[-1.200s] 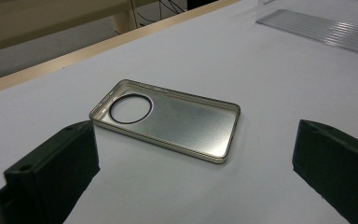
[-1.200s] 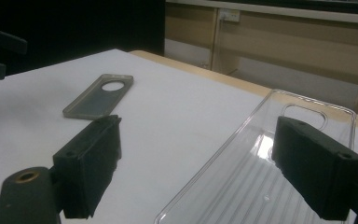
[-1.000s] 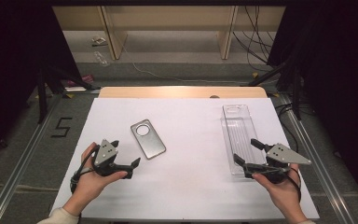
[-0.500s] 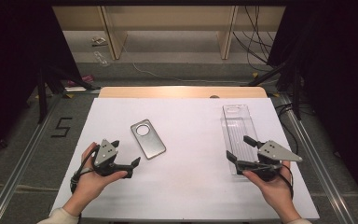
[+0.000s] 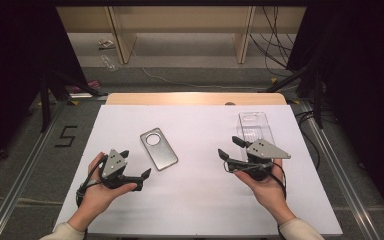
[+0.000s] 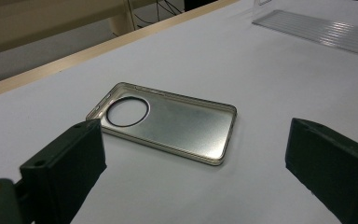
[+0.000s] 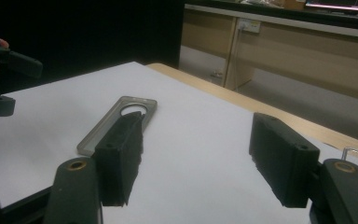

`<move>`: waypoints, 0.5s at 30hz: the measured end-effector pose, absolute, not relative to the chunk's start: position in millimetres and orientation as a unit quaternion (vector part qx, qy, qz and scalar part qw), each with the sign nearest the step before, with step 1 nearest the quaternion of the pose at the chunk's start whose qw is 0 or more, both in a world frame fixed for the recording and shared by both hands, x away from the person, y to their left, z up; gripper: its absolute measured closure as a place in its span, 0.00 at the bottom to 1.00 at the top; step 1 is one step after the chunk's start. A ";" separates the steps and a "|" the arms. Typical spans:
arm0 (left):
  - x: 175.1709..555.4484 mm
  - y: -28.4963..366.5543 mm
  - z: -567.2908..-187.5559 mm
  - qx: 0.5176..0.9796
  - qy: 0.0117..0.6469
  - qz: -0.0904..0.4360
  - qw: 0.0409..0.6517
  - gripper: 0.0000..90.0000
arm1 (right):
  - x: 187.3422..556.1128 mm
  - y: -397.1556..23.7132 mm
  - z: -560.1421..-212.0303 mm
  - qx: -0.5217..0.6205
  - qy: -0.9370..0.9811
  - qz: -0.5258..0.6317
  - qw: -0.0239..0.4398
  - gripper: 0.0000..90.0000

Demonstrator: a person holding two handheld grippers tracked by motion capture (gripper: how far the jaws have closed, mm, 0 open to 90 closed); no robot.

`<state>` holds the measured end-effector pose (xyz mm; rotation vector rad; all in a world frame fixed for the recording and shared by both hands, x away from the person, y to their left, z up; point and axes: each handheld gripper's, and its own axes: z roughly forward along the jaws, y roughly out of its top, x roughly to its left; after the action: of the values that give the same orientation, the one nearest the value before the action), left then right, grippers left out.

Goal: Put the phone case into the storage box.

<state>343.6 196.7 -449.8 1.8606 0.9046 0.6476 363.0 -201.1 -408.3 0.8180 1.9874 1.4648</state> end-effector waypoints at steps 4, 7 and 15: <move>343.4 196.4 -449.7 0.759 0.369 0.265 0.467 0.06 | 365.7 -200.5 -407.8 0.310 0.732 0.546 0.266 0.38; 343.2 195.7 -449.0 0.757 0.372 0.265 0.468 0.08 | 365.4 -203.2 -407.3 0.314 0.729 0.547 0.268 0.37; 346.2 184.2 -442.7 0.746 0.383 0.244 0.487 0.43 | 364.5 -214.3 -403.0 0.329 0.717 0.549 0.277 0.30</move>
<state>346.2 184.2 -442.7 1.8141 0.9316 0.5936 364.5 -214.3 -403.0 0.8834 1.9252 1.4751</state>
